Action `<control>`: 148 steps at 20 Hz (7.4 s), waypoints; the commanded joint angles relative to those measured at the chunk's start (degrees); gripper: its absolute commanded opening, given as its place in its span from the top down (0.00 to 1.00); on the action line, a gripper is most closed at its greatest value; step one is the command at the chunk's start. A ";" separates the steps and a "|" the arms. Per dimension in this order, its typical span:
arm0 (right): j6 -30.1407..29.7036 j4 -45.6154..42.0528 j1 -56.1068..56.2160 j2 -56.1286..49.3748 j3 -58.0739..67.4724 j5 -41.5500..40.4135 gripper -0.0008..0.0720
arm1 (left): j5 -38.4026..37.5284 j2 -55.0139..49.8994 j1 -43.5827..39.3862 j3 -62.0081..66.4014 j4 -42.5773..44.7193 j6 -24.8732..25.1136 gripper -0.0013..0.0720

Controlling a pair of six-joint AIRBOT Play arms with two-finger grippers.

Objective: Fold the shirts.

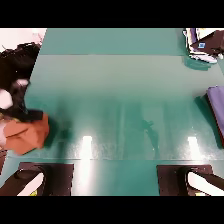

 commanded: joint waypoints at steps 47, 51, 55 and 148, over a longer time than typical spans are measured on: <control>7.74 -6.29 0.52 6.51 -36.15 -2.89 0.62 | 11.78 -43.19 -10.45 38.73 -35.21 17.31 0.95; 5.01 1.22 7.85 0.98 -49.40 -10.62 0.37 | 10.97 -42.14 -10.08 38.71 -34.93 17.29 0.95; -1.14 14.14 18.64 -9.88 -49.44 -20.22 0.37 | 10.27 -42.14 -10.08 38.71 -34.91 17.31 0.95; 9.86 -11.82 16.41 11.61 -20.61 -8.17 0.96 | 18.25 -7.80 -0.07 37.27 -35.54 21.22 0.95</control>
